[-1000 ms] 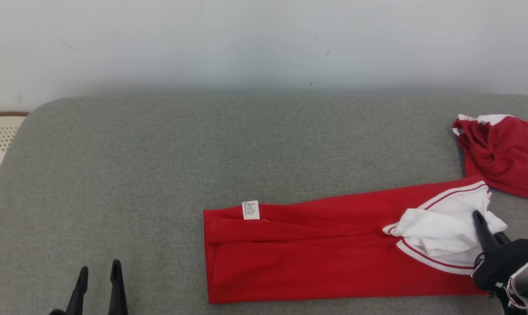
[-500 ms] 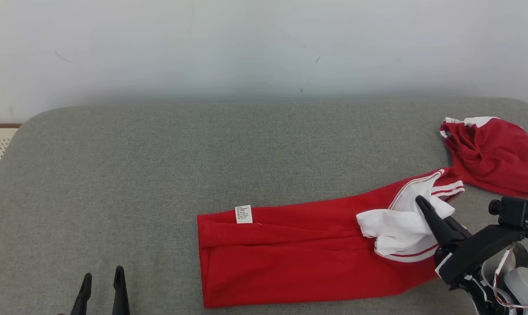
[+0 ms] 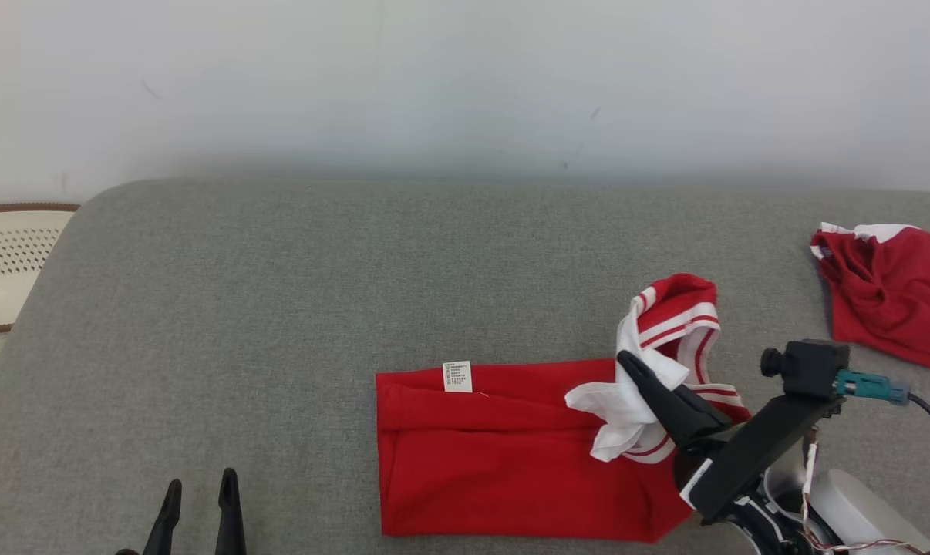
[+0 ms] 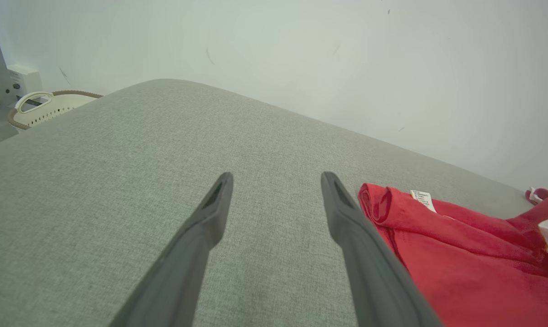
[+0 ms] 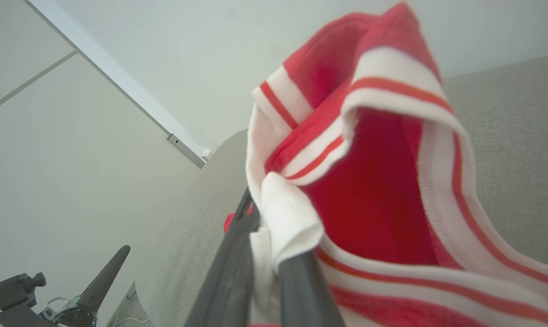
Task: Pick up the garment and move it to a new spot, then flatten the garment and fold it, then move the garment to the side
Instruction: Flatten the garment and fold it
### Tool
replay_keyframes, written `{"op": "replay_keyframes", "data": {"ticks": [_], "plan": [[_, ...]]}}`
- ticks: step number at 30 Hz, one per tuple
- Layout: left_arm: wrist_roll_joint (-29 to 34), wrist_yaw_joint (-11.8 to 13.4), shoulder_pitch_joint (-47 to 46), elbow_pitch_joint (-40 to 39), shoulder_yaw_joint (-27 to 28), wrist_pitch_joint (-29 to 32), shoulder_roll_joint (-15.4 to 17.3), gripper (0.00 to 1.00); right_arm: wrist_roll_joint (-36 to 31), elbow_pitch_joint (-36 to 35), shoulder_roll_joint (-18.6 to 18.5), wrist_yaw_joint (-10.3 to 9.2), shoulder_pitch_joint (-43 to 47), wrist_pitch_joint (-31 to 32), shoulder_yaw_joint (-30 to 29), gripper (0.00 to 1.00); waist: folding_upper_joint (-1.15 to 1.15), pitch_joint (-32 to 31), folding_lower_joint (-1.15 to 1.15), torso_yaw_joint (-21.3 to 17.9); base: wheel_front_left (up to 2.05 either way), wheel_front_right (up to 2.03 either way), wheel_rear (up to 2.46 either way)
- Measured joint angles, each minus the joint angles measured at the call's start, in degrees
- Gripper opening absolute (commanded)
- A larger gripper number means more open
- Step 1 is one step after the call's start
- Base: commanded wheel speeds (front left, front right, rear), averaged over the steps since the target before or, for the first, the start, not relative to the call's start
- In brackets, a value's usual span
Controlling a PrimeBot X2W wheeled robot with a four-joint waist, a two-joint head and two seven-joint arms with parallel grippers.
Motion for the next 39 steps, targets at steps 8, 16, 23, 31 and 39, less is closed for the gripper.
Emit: {"op": "replay_keyframes", "data": {"ticks": [8,16,23,31,39], "plan": [[-0.6,-0.1,-1.1,0.7,-2.1,0.0,0.0,1.00,-1.1,3.1,4.3,0.00,-3.5,0.3,4.4,0.00,0.00,0.6,0.00,2.8,0.00,0.00,0.00],[-1.4,-0.3,-2.2,1.6,-4.8,0.0,0.0,1.00,-3.0,10.8,9.0,0.00,-7.6,-0.6,7.2,0.00,0.00,1.5,0.00,5.7,0.00,0.00,0.00],[-1.9,-0.5,-2.8,2.3,-6.6,0.0,0.0,1.00,-3.0,16.3,12.2,0.00,-9.7,-1.2,10.0,0.00,0.00,2.3,0.00,8.1,0.00,0.00,0.00],[-2.4,-0.5,-3.6,3.1,-8.4,0.0,0.0,1.00,-3.0,22.9,14.9,0.00,-11.6,-3.2,12.9,0.00,0.00,3.1,0.00,10.6,0.00,0.00,0.00],[-2.6,-0.4,-3.9,3.9,-8.5,0.0,0.0,1.00,-1.0,26.5,16.5,0.00,-13.5,-6.8,16.0,1.00,0.00,3.1,0.00,11.6,0.00,0.00,0.00]]}}
